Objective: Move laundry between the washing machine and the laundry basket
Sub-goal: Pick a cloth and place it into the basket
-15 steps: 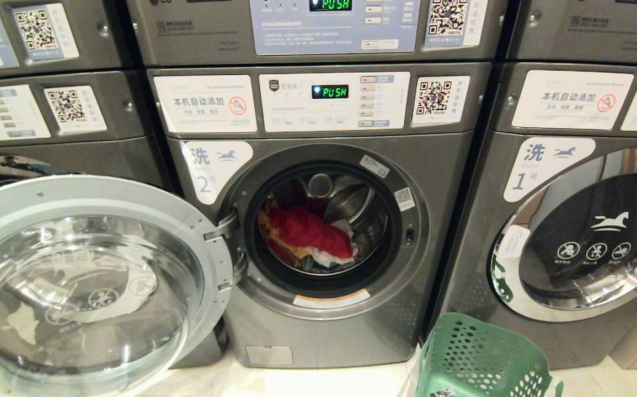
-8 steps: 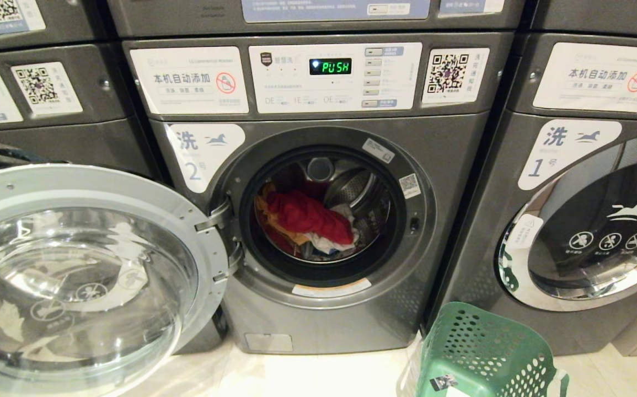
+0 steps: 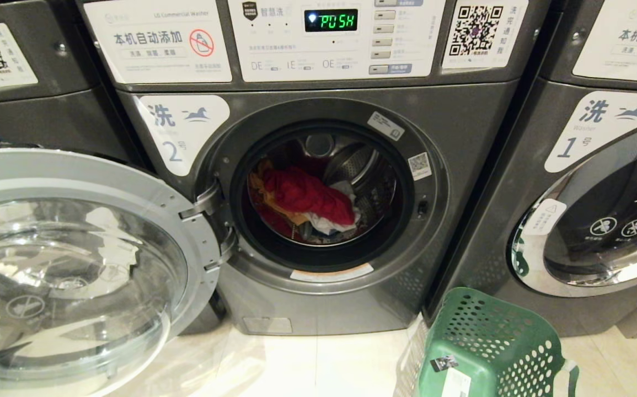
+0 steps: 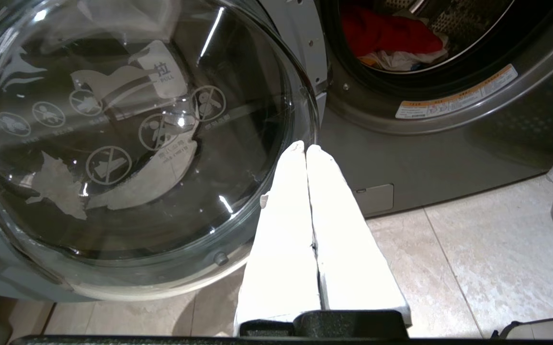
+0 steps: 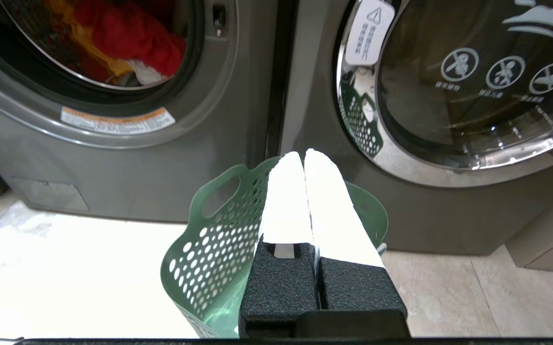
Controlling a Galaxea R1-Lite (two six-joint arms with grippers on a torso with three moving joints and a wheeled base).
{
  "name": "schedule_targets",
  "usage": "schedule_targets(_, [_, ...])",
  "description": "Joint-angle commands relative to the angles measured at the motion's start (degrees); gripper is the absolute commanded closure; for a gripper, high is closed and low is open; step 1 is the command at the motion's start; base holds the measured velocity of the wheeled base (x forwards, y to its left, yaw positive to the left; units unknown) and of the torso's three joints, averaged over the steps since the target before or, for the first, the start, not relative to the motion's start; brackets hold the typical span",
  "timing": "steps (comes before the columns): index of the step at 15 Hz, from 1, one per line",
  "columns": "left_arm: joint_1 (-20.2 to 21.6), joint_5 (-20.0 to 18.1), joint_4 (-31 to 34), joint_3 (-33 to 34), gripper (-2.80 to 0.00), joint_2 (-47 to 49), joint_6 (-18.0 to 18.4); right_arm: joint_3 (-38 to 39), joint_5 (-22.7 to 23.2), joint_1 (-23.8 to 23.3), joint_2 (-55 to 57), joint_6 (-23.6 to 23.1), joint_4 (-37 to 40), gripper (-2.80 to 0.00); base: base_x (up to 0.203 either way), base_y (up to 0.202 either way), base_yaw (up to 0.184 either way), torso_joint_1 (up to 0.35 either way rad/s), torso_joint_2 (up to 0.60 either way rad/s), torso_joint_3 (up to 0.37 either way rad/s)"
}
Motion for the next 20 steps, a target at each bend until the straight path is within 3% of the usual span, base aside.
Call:
schedule_targets(1, [0.01,-0.01,-0.06,0.09,0.0,0.07,0.06,1.96,0.09,0.02,0.09,-0.1,-0.06,0.0,0.0,0.0,0.0,0.004,0.0,-0.195])
schedule_targets(15, [0.01,-0.01,-0.06,0.07,0.0,0.07,0.22,1.93,-0.26,0.02,0.0,0.38,-0.06,0.0,0.0,0.0,0.0,0.004,0.0,-0.196])
schedule_targets(20, [0.01,0.17,-0.06,0.09,0.0,0.07,-1.26,1.93,-0.26,0.02,0.09,1.52,-0.17,0.0,0.0,0.0,0.0,0.003,0.0,-0.051])
